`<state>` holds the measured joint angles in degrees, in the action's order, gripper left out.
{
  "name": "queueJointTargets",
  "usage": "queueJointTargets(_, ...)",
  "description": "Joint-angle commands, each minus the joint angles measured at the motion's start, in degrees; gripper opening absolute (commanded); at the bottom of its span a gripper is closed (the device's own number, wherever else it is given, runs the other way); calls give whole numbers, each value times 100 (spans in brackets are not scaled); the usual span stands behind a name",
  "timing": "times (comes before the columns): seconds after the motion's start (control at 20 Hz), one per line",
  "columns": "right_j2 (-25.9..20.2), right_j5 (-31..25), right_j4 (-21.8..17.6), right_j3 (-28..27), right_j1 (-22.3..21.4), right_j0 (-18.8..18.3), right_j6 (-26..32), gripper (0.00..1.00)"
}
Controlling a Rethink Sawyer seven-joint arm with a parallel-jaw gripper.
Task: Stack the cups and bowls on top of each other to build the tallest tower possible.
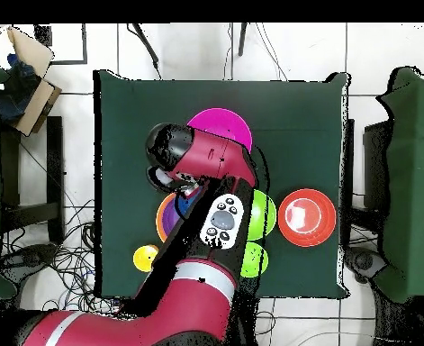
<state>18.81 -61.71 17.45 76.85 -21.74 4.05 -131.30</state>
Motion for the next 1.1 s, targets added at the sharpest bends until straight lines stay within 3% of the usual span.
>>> queueJointTargets(0.05,-311,362,-6,245,214,19,-1010,0)
queueJointTargets(1.1,-463,741,57,458,333,-53,-869,0)
